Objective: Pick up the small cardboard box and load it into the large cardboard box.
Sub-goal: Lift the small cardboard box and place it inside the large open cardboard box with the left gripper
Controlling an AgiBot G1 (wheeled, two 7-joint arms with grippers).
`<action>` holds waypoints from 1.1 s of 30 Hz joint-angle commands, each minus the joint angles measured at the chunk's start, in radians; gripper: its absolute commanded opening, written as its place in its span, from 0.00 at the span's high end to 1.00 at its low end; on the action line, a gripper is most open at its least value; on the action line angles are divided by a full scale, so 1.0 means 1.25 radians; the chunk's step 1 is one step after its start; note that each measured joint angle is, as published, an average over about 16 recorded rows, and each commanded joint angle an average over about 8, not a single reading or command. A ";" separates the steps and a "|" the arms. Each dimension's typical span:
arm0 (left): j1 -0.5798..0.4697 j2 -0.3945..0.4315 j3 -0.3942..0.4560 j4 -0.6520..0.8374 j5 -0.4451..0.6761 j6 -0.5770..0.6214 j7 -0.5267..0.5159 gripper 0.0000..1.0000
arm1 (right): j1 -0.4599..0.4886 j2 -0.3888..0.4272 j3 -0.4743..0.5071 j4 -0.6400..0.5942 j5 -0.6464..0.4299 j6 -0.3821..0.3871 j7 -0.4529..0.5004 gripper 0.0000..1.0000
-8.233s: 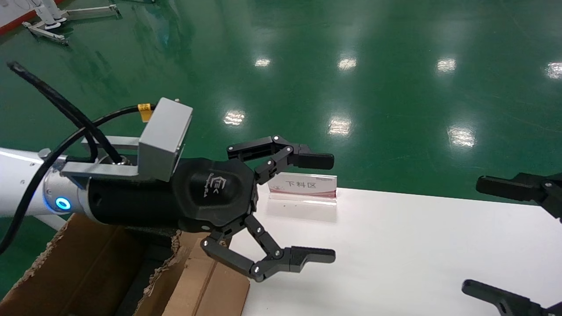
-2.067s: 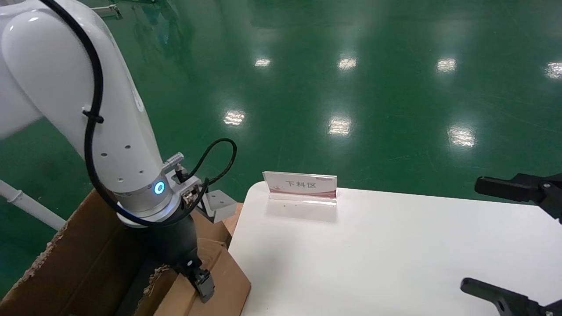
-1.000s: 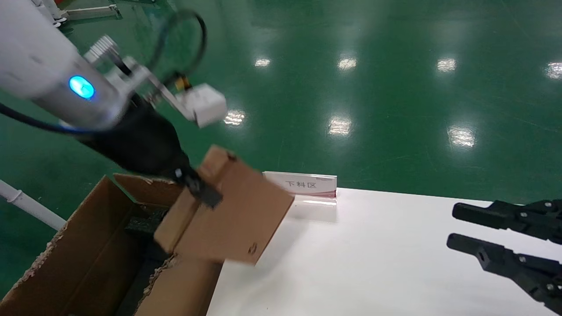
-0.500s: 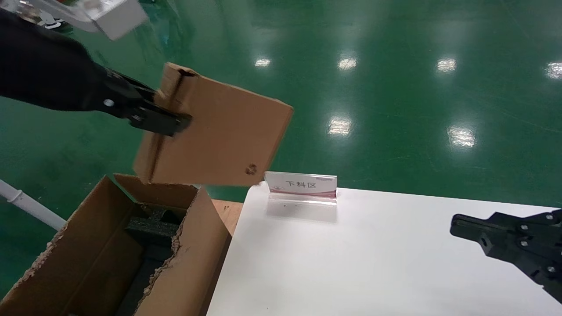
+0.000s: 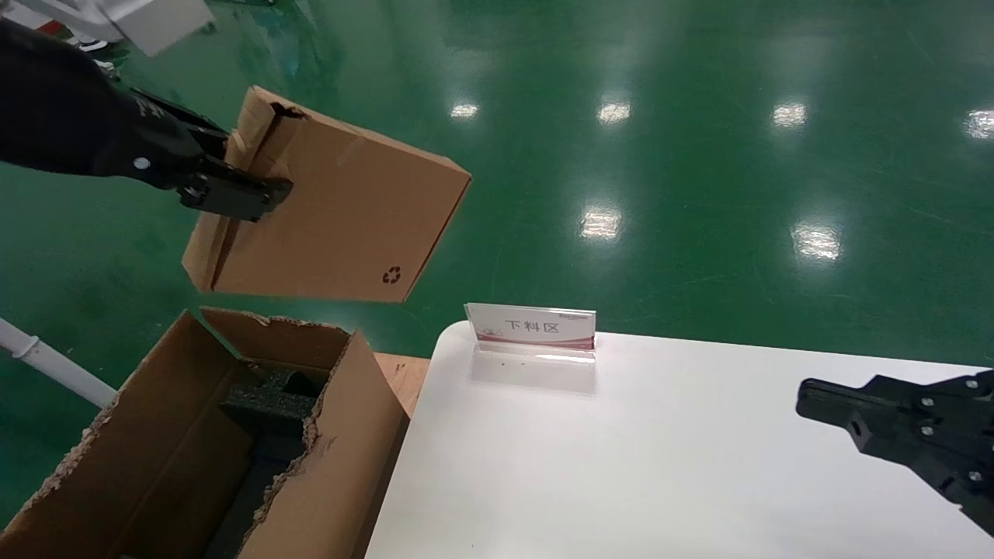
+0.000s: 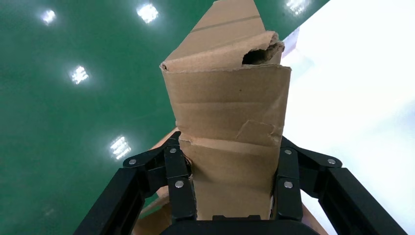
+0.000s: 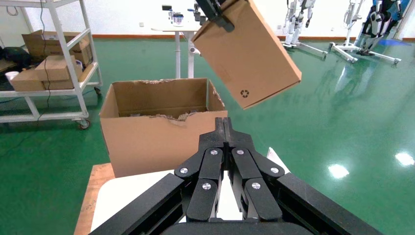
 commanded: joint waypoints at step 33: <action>-0.418 0.277 0.837 0.116 -0.145 0.046 -0.059 1.00 | 0.000 0.000 0.000 0.000 0.000 0.000 0.000 0.00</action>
